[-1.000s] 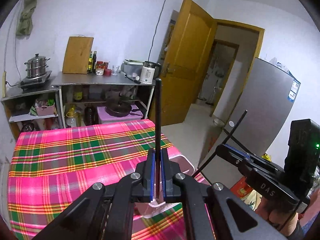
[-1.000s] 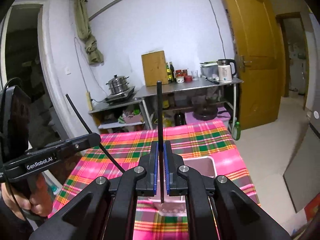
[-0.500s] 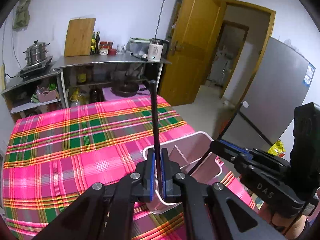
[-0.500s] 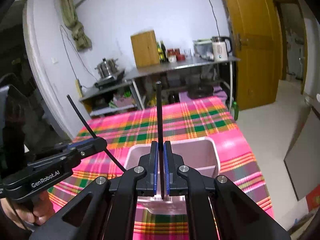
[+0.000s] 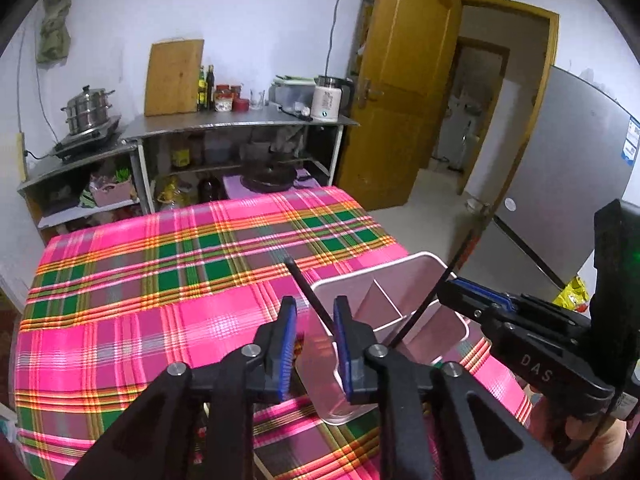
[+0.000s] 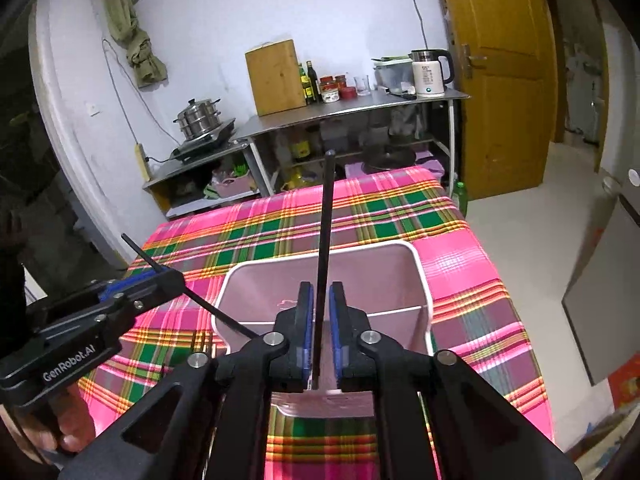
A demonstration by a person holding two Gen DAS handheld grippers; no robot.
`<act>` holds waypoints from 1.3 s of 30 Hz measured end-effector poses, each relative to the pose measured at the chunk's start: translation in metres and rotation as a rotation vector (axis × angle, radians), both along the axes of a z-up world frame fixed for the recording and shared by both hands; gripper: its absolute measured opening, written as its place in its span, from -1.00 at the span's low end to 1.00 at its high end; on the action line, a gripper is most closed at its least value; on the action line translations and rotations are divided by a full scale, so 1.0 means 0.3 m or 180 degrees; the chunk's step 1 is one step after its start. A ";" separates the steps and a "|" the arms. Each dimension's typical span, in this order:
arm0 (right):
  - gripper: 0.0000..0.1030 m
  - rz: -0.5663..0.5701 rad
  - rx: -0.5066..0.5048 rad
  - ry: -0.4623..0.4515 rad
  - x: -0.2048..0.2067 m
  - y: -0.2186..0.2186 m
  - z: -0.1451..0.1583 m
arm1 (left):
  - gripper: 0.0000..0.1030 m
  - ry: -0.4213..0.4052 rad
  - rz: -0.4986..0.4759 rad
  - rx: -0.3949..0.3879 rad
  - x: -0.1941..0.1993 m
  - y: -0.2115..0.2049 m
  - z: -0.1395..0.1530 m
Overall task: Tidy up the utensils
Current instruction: 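Open the left tool to release its chopstick while the right tool opens and releases, then move the left tool back to the chopsticks while the right tool follows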
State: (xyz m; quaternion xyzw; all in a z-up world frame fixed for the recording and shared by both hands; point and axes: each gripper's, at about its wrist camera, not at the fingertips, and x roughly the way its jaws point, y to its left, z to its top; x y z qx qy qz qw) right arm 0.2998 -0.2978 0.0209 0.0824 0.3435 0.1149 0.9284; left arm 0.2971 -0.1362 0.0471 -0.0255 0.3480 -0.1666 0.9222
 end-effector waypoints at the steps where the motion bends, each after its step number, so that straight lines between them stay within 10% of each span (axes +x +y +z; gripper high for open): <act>1: -0.74 -0.0008 0.0003 -0.0017 -0.006 -0.003 0.005 | -0.58 -0.0042 0.0024 0.0008 -0.010 0.006 0.010; 24: -0.67 0.0130 0.0047 -0.0282 -0.233 0.059 0.110 | -0.56 -0.0406 0.0250 0.0086 -0.261 0.124 0.130; 39: -0.67 0.0420 0.0050 -0.0238 -0.411 0.165 0.051 | -0.56 -0.0270 0.0479 -0.0007 -0.465 0.319 0.030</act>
